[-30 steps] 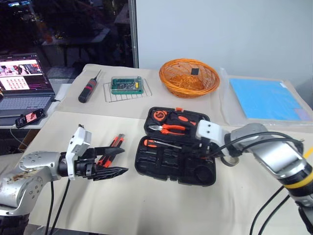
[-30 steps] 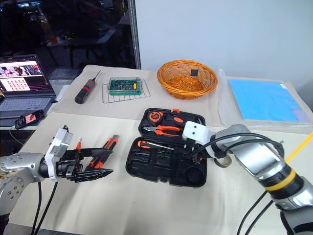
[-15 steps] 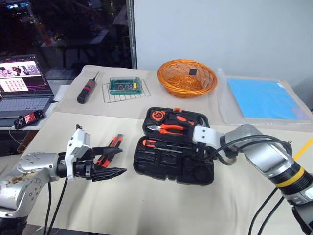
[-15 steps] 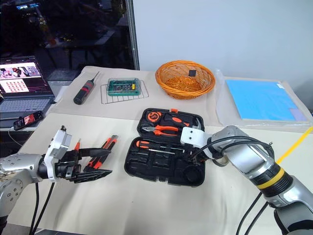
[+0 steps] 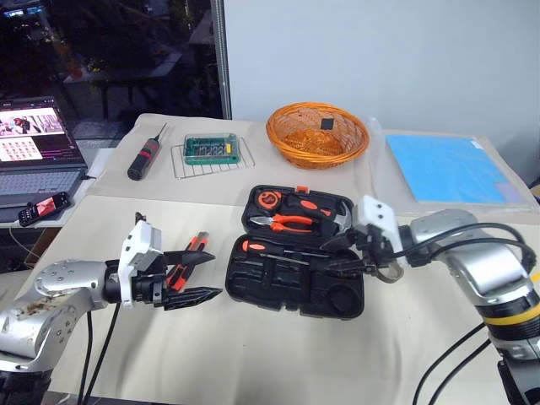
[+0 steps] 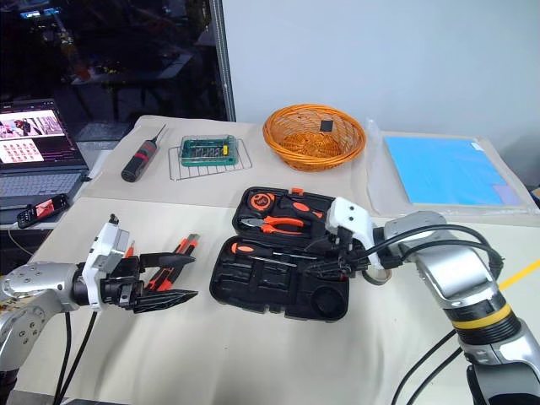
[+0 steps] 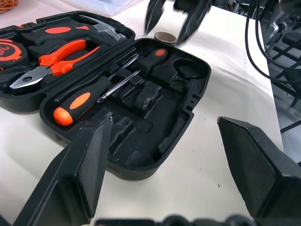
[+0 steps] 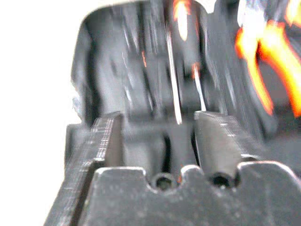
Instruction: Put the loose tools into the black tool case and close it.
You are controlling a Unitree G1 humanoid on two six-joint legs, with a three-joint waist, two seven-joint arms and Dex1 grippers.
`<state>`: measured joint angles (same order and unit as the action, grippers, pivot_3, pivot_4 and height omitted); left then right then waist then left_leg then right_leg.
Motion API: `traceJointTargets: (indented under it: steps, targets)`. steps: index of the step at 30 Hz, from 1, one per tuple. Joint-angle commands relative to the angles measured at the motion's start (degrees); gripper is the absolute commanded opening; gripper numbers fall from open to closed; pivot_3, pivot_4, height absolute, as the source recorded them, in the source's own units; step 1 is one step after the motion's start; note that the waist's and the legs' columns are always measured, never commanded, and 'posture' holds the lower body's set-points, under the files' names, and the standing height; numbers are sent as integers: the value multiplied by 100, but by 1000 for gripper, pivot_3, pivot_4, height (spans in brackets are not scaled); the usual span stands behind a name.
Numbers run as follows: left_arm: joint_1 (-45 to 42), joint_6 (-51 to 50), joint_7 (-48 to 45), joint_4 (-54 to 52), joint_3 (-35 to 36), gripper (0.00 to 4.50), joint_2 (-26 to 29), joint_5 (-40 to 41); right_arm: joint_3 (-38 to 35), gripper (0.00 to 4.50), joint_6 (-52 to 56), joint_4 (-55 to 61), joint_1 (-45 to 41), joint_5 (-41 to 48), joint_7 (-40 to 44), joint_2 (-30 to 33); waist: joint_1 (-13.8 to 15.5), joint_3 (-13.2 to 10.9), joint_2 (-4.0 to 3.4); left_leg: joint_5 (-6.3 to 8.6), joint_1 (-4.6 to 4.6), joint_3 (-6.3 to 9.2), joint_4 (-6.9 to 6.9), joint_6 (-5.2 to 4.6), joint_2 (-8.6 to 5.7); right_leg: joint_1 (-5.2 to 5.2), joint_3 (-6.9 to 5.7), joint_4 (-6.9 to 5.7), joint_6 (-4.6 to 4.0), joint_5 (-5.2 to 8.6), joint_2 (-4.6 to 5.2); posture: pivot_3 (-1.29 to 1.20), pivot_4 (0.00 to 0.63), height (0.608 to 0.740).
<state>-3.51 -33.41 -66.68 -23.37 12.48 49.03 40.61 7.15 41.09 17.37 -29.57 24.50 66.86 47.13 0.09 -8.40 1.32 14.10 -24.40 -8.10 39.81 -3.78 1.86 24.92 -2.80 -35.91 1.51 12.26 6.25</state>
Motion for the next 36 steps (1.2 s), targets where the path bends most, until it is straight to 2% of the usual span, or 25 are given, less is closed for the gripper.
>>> traceJointTargets:
  steps: [1,3,5,8,12,15,17,19,21,23,27,29,30,32,36]
  targets:
    - [-71,118,49,-52,21,3836,-37,35,-439,1234,-290,248,599,19,-850,-516,6,1,2,1,2,1,0,0,1,-2,-1,1,0,0,0,0,150,740]
    - [-75,112,86,-62,5,3836,-59,38,-471,532,-517,259,934,-250,-1500,-930,15,1,2,2,3,1,-2,4,0,-3,-1,-1,-1,0,2,0,150,740]
    - [-75,94,125,-59,-2,3836,-82,45,-253,26,-826,125,1209,-796,-2135,-1237,15,-1,-1,3,-1,-3,-2,16,-3,6,3,-6,-1,0,6,0,150,740]
    - [-38,107,147,6,6,3836,-95,-1,279,26,-1090,-68,1503,-1362,-2342,-1292,-2,-1,-2,-2,0,-8,-1,19,-4,8,8,-11,0,1,3,0,150,740]
    - [161,254,156,98,64,3836,-104,-153,1047,26,-1647,-476,1642,-2118,-2060,-879,-25,1,-3,-5,21,-9,-3,14,-2,-10,9,-9,0,3,-4,0,150,740]
    - [315,366,242,182,187,3836,-143,-227,1208,26,-2096,-678,1565,-2416,-1994,-709,-26,4,1,8,56,-9,-7,23,-2,-42,9,-1,-37,33,-2,0,150,740]
    - [386,309,486,232,337,3836,-225,-209,844,26,-2241,-581,1523,-2177,-2124,-859,15,12,14,44,89,0,-10,36,-1,-58,-2,7,-37,43,4,0,150,740]
    - [447,257,899,323,545,3836,-346,-273,168,26,-2534,-330,1532,-1378,-2170,-1293,44,14,22,68,94,3,-8,35,1,-63,-2,7,-39,43,9,0,150,740]
    - [524,152,1428,329,776,3836,-534,-296,-362,26,-2401,111,1559,-731,-1946,-1333,46,6,16,68,89,7,-8,35,2,-65,-2,3,-41,41,10,0,150,740]
    - [608,17,1939,308,1004,3836,-670,-335,-888,26,-1934,666,1640,364,-1636,-1269,45,-8,-2,63,67,7,-7,40,1,-61,5,-6,-39,35,16,0,150,740]
    - [756,-703,3158,-11,1442,3836,-910,-280,-1591,1095,-1478,1507,2296,1229,-845,-315,70,-8,6,74,66,25,-10,18,2,-70,-9,5,-3,16,18,0,150,740]
    - [748,-869,3384,50,1549,3836,-874,-294,-1684,1686,-1361,1644,2369,1417,-822,-129,61,-11,18,78,71,33,-9,16,7,-69,-20,12,-5,17,17,0,150,740]
    - [720,-923,3454,153,1585,3836,-810,-345,-1662,2125,-1291,1696,2330,1473,-867,-99,59,-12,17,77,69,33,-8,19,8,-69,-18,11,-7,17,18,0,150,740]
    - [727,-1140,3688,304,1597,3836,-685,-502,-1636,2818,-1305,1695,2283,1389,-812,47,41,-12,16,75,67,28,-8,25,7,-65,-7,8,-45,36,24,0,150,740]
    - [881,-1825,4357,59,1639,3836,-763,-601,-1614,4236,-1385,1642,2138,1462,-725,51,41,-13,17,73,78,25,-8,31,8,-59,-7,6,-48,35,23,0,150,740]
